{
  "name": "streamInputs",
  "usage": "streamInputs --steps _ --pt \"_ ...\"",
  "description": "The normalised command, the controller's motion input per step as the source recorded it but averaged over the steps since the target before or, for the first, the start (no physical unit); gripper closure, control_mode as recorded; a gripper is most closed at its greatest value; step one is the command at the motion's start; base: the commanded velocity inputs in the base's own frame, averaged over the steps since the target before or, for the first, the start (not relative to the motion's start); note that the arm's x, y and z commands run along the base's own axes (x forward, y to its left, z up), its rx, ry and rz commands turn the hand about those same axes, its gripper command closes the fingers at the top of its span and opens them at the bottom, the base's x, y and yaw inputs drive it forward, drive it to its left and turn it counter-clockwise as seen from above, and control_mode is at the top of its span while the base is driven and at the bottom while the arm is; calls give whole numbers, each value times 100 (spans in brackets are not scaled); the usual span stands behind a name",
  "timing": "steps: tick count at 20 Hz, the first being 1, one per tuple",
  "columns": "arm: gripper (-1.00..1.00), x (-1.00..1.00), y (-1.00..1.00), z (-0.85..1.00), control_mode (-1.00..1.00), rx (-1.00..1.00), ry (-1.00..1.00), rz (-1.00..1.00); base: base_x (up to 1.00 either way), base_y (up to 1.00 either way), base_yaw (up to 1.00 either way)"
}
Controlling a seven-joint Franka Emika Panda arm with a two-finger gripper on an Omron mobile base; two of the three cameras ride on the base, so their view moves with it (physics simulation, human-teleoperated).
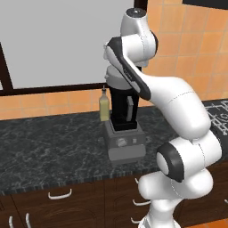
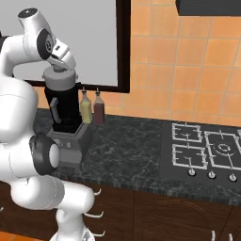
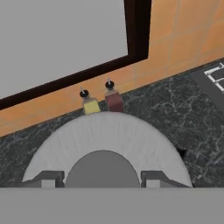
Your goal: Close the lid blender by securely placing the lid on top.
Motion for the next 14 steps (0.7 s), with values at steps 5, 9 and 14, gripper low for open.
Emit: streamInputs --steps 5,9,14 --pt "100 -4 -7 14 -100 0 7 0 0 0 0" --pt "100 -30 -51 8 -100 4 2 -1 0 0 0" --pt "100 -41 -8 0 -100 0 -5 0 0 0 0"
